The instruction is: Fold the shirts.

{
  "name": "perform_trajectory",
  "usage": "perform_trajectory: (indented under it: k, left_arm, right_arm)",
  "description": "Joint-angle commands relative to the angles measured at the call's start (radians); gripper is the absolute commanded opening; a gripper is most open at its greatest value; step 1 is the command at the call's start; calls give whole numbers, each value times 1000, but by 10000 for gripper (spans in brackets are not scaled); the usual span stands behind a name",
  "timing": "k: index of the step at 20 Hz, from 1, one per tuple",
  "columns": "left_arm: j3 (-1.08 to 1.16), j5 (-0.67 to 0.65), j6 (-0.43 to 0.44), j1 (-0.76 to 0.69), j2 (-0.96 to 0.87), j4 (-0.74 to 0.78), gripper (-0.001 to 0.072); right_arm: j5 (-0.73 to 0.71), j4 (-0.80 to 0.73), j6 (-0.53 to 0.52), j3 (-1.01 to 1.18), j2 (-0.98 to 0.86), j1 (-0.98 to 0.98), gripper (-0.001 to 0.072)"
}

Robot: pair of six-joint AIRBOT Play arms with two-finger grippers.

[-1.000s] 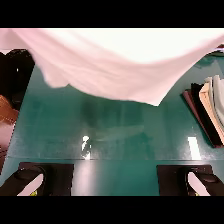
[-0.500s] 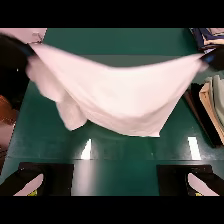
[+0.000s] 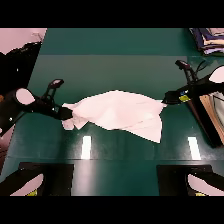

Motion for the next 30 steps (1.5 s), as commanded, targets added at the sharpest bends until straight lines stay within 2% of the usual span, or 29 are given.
perform_trajectory:
  k: [1,2,3,6,7,10,11,13,15,18,23,30]
  left_arm:
    - [-47,19,2,1,-5,-5,369]
    - [-16,-17,2,1,-5,-4,575]
    - [27,-66,2,4,-5,1,542]
    - [232,-225,2,4,-4,110,546]
    - [296,-242,1,4,-3,162,546]
    - [380,-145,-71,9,-2,326,546]
    - [378,-105,-101,32,-10,332,546]
    - [376,-66,-140,122,-65,283,546]
    - [370,-68,-132,228,-148,145,546]
    - [330,-72,-45,314,-275,-61,546]
    - [257,-38,-13,316,-401,-81,546]
    - [253,17,3,263,-427,-105,544]
  right_arm:
    - [-16,2,2,-31,-8,5,13]
    - [-16,2,1,-31,-7,5,13]
    - [-16,2,2,-31,-6,5,13]
    - [-16,1,1,-31,-1,5,13]
    - [-16,1,1,-31,3,5,13]
    - [-25,0,1,-31,32,3,13]
    - [-31,0,1,-31,44,0,13]
    - [-52,-3,1,-31,76,-6,13]
    - [-78,-3,1,-31,104,-5,13]
    - [-106,-3,1,-31,120,-6,13]
    - [-110,-1,1,-31,112,-5,13]
    - [-111,1,2,-31,112,-5,13]
